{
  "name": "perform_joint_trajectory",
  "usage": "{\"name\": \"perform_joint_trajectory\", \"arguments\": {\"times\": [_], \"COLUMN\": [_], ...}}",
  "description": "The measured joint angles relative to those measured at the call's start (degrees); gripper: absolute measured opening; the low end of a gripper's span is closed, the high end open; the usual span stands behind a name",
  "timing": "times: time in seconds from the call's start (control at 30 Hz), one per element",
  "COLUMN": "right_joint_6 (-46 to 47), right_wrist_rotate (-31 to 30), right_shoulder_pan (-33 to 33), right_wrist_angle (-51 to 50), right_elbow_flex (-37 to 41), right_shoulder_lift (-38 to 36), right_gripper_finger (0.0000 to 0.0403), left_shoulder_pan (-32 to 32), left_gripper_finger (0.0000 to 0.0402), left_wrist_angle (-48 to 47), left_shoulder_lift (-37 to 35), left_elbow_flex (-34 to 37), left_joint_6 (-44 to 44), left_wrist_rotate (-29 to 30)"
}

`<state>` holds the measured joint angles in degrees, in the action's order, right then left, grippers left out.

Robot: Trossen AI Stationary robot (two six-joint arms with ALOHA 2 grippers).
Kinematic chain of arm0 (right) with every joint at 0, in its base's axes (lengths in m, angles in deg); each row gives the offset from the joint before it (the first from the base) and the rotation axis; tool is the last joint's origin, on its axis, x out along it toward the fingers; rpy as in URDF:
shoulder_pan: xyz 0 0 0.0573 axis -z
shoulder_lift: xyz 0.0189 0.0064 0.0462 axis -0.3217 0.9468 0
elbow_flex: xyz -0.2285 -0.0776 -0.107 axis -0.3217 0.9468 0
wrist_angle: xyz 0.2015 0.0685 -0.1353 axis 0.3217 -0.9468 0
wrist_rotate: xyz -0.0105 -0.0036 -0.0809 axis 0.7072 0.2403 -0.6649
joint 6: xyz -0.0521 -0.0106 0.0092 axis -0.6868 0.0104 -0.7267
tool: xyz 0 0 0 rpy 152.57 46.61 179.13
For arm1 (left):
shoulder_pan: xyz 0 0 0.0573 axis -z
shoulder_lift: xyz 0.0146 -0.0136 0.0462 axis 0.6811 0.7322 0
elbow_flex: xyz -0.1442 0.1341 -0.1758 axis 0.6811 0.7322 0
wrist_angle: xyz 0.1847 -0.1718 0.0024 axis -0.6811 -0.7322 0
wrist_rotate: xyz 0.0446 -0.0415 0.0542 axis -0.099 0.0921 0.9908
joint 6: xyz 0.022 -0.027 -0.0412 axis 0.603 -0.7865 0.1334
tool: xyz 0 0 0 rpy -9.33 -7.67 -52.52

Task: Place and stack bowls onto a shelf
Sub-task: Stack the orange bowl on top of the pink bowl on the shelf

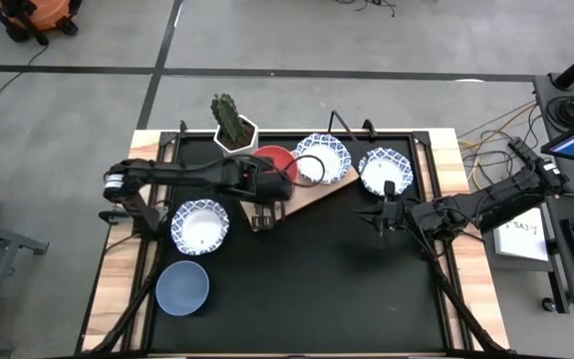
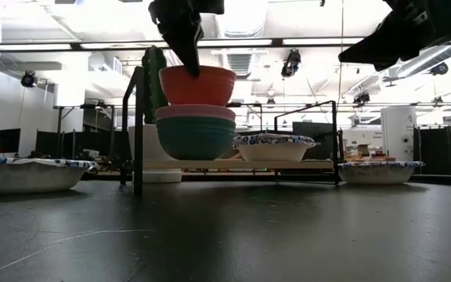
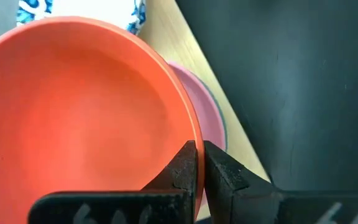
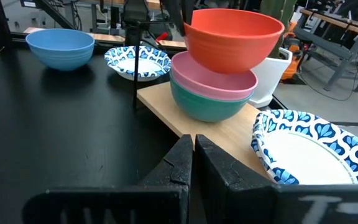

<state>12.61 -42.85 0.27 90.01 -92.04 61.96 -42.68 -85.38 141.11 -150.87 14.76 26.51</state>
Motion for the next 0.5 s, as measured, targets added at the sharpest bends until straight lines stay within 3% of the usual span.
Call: {"name": "perform_joint_trajectory", "arguments": {"times": [0.2,0.5], "right_joint_6": [0.2,0.2], "right_wrist_rotate": [0.0,0.0], "right_shoulder_pan": [0.0,0.0], "right_wrist_angle": [0.0,0.0], "right_elbow_flex": [0.0,0.0], "right_shoulder_lift": [0.0,0.0], "right_gripper_finger": [0.0009,0.0009], "left_shoulder_pan": [0.1,0.1], "left_gripper_finger": [0.0000,0.0000], "left_wrist_angle": [4.2,6.0], "left_shoulder_lift": [-1.7,-0.3], "left_elbow_flex": [4.9,5.3], "left_joint_6": [-2.3,-2.8], "left_wrist_rotate": [-2.0,-3.1]}}
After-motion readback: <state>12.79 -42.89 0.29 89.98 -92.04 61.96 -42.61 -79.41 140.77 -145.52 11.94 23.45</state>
